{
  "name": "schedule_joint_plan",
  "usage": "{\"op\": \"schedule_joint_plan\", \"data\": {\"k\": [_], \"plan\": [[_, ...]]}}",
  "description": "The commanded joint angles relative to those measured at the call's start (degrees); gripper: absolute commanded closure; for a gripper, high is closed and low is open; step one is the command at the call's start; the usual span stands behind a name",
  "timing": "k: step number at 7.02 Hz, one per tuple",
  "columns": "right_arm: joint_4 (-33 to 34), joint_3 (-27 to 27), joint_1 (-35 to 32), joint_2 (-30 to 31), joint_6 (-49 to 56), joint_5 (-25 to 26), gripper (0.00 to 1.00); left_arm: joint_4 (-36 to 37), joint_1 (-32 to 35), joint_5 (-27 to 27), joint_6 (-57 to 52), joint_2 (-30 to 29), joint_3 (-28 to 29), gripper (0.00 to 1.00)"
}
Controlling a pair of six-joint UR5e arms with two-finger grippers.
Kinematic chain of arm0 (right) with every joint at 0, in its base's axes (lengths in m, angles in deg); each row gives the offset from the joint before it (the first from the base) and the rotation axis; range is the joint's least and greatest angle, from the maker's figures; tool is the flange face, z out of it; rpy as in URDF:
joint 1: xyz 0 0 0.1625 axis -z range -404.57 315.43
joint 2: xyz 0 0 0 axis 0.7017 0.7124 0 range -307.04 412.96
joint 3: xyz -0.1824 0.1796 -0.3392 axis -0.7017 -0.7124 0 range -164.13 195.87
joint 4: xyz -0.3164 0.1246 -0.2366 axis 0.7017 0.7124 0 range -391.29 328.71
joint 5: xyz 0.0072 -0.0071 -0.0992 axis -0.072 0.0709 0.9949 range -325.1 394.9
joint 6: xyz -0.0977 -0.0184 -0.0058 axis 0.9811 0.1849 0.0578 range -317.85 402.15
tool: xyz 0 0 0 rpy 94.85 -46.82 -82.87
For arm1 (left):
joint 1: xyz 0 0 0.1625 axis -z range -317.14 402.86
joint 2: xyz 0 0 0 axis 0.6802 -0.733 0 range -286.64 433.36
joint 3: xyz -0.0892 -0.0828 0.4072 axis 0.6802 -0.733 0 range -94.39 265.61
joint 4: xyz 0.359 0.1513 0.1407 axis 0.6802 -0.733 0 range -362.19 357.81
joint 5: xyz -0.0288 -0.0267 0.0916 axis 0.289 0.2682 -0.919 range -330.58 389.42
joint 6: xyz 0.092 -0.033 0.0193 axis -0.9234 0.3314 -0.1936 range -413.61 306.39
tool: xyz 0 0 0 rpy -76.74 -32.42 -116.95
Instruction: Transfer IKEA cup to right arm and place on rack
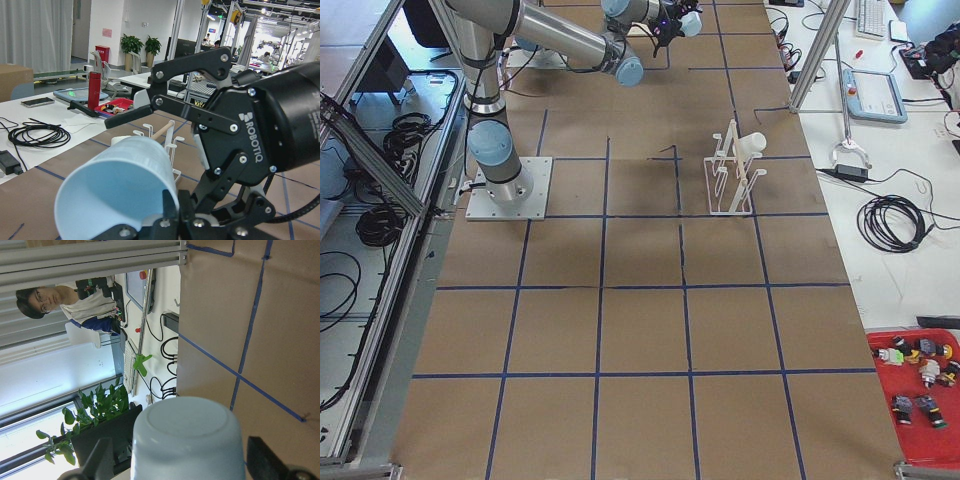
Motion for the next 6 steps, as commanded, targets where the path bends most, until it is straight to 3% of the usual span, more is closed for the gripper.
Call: {"op": "schedule_joint_plan", "data": {"k": [1,3,5,6], "plan": [[0.0,0.1,0.0,-0.2,0.0,-0.1,0.07,0.0,0.0,0.0,0.0,0.0,0.0,1.00],[-0.1,0.1,0.0,-0.2,0.0,-0.1,0.07,0.0,0.0,0.0,0.0,0.0,0.0,1.00],[0.0,0.1,0.0,-0.2,0.0,-0.4,0.31,0.0,0.0,0.0,0.0,0.0,0.0,0.99],[0.0,0.1,0.0,-0.2,0.0,-0.5,0.34,-0.1,0.0,0.0,-0.1,0.0,0.0,0.99]]}}
